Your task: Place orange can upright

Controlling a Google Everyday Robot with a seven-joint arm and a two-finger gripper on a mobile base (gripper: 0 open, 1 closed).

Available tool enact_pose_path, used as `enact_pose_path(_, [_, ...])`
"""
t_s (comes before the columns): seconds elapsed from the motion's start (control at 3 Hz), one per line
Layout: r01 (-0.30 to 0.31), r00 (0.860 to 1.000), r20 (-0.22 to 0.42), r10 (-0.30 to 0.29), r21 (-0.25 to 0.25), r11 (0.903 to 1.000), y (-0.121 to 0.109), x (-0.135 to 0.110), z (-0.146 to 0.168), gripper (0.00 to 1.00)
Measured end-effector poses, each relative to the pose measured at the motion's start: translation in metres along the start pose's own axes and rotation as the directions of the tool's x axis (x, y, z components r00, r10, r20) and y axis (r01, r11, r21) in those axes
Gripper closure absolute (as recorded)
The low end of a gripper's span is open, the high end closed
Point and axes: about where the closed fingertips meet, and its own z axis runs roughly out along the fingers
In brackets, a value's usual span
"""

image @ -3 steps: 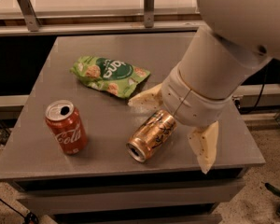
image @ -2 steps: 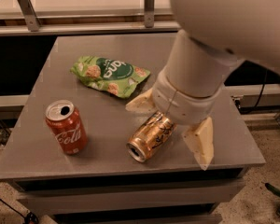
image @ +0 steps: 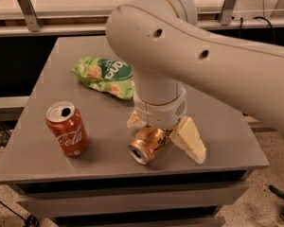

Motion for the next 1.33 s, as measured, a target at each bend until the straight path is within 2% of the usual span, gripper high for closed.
enact_pose_path(0.33, [-0.031,0.999,-0.01,0.031,-0.018,0.9993,-0.008,0.005,0.008,0.0])
enact_pose_path(0.67, [-0.036,0.999,0.013,0.035,0.028,0.999,-0.009,0.005,0.005,0.0])
enact_pose_path(1.0, [-0.044,0.997,0.074,0.036,0.119,0.9919,-0.008,-0.001,-0.004,0.0])
enact_pose_path(1.33, [-0.04,0.994,0.107,0.023,0.162,0.9859,-0.01,-0.009,-0.01,0.0])
